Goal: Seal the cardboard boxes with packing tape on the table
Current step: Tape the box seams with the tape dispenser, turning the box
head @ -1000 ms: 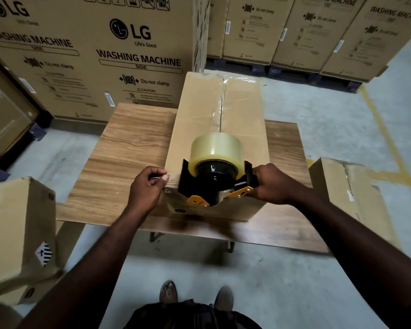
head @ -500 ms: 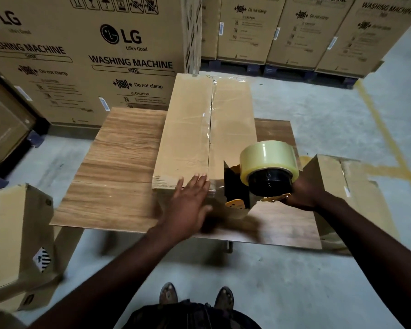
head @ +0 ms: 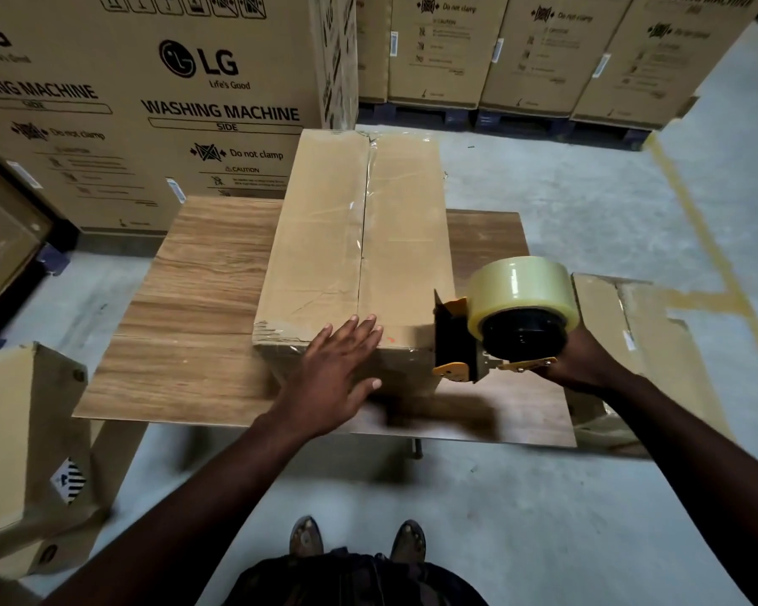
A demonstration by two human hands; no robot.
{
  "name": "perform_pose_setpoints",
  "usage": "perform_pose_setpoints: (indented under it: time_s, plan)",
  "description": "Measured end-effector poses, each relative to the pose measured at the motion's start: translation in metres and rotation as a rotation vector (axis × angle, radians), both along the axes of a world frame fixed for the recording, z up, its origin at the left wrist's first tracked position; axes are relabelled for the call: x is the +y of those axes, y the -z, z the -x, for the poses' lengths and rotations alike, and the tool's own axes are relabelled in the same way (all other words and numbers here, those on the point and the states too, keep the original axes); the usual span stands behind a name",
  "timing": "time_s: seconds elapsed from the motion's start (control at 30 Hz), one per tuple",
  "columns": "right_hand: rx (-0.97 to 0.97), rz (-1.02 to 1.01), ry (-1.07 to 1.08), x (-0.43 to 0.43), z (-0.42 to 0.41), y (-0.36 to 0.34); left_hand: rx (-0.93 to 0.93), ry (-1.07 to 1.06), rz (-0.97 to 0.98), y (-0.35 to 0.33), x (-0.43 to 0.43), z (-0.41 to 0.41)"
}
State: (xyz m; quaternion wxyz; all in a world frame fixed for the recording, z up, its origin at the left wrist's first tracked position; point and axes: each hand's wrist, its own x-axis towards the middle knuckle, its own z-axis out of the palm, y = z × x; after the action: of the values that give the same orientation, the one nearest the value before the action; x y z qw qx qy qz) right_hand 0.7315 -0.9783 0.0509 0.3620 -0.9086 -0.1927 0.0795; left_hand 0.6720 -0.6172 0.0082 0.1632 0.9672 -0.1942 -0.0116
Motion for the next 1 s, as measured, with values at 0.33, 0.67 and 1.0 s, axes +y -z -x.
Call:
perform_pose_setpoints:
  time_s: [0.33, 0.67, 1.0]
  plan:
    - [-0.172, 0.067, -0.083, -0.019, -0.003, 0.027, 0.069, 0.016, -0.058, -0.017, -0.074, 0.005]
    - [-0.066, -0.077, 0.068, -0.024, 0.007, 0.035, 0.086, 0.046, 0.056, -0.011, -0.069, -0.007]
    - [0.018, 0.023, 0.081, -0.072, 0.009, 0.047, 0.077, 0.007, 0.084, -0.008, -0.072, -0.005]
